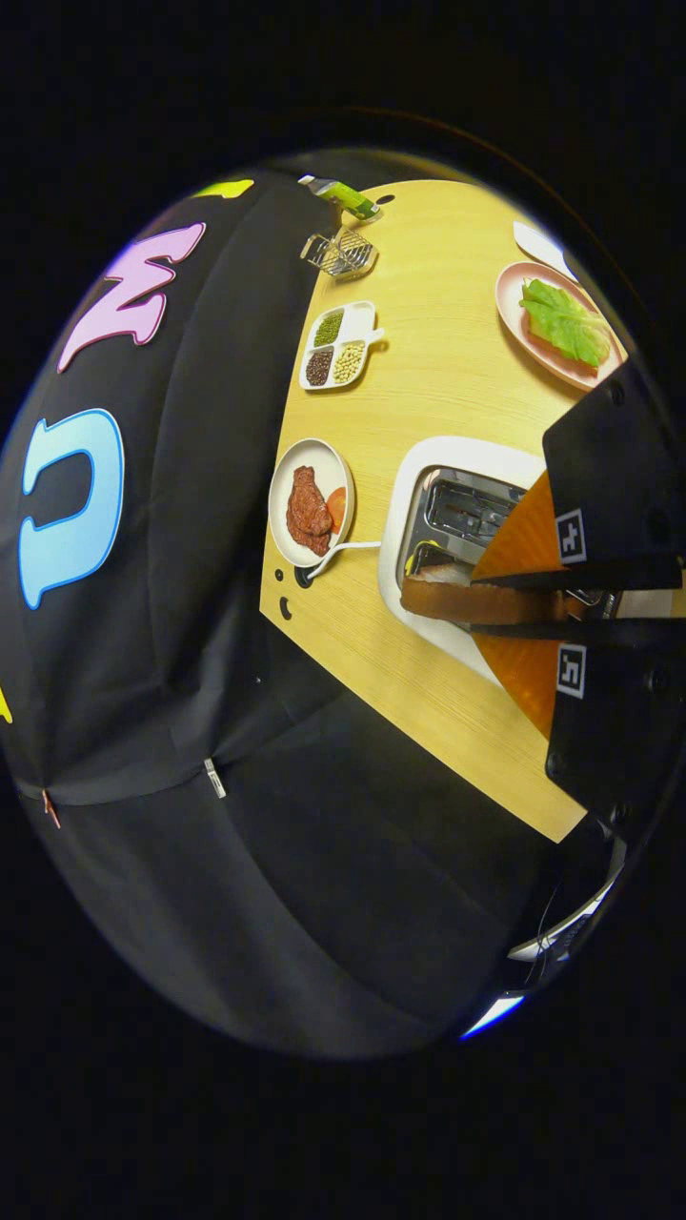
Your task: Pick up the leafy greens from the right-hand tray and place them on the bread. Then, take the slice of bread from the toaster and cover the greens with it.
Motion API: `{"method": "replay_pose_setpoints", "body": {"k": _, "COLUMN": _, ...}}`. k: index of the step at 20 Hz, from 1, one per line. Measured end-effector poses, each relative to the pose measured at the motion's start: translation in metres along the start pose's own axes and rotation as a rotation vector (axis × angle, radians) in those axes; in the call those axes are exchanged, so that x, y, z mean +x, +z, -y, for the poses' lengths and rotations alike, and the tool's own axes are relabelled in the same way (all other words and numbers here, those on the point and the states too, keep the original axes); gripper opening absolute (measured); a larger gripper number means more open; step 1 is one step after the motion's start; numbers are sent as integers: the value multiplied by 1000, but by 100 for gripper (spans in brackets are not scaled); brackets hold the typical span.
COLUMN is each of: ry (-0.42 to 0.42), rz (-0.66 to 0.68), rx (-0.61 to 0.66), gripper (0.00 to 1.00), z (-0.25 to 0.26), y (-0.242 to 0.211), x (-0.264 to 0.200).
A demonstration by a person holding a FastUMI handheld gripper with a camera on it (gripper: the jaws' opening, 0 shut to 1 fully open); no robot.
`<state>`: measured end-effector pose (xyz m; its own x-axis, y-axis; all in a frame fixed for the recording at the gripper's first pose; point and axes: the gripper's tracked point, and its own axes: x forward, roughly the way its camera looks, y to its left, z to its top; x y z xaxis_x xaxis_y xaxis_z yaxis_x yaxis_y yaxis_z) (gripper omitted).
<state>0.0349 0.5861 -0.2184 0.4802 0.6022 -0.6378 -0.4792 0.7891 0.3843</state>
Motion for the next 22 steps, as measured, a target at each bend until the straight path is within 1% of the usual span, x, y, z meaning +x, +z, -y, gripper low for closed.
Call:
{"method": "replay_pose_setpoints", "body": {"k": 4, "ry": 22, "rz": 70, "rx": -13, "gripper": 14, "z": -6, "y": 16, "x": -29}}
{"method": "replay_pose_setpoints", "body": {"k": 8, "ry": 72, "rz": 131, "rx": 14, "gripper": 14, "z": -6, "y": 40, "x": -71}}
{"method": "replay_pose_setpoints", "body": {"k": 10, "ry": 112, "rz": 157, "rx": 44, "gripper": 14, "z": -8, "y": 50, "x": -93}}
{"method": "replay_pose_setpoints", "body": {"k": 13, "ry": 131, "rz": 208, "rx": 70, "gripper": 14, "z": 5, "y": 63, "x": -129}}
{"method": "replay_pose_setpoints", "body": {"k": 15, "ry": 123, "rz": 238, "rx": 79, "gripper": 14, "z": 25, "y": 67, "x": -152}}
{"method": "replay_pose_setpoints", "body": {"k": 17, "ry": 97, "rz": 266, "rx": 81, "gripper": 14, "z": 55, "y": 66, "x": -172}}
{"method": "replay_pose_setpoints", "body": {"k": 22, "ry": -29, "rz": 286, "rx": 123, "gripper": 13, "z": 151, "y": 44, "x": -203}}
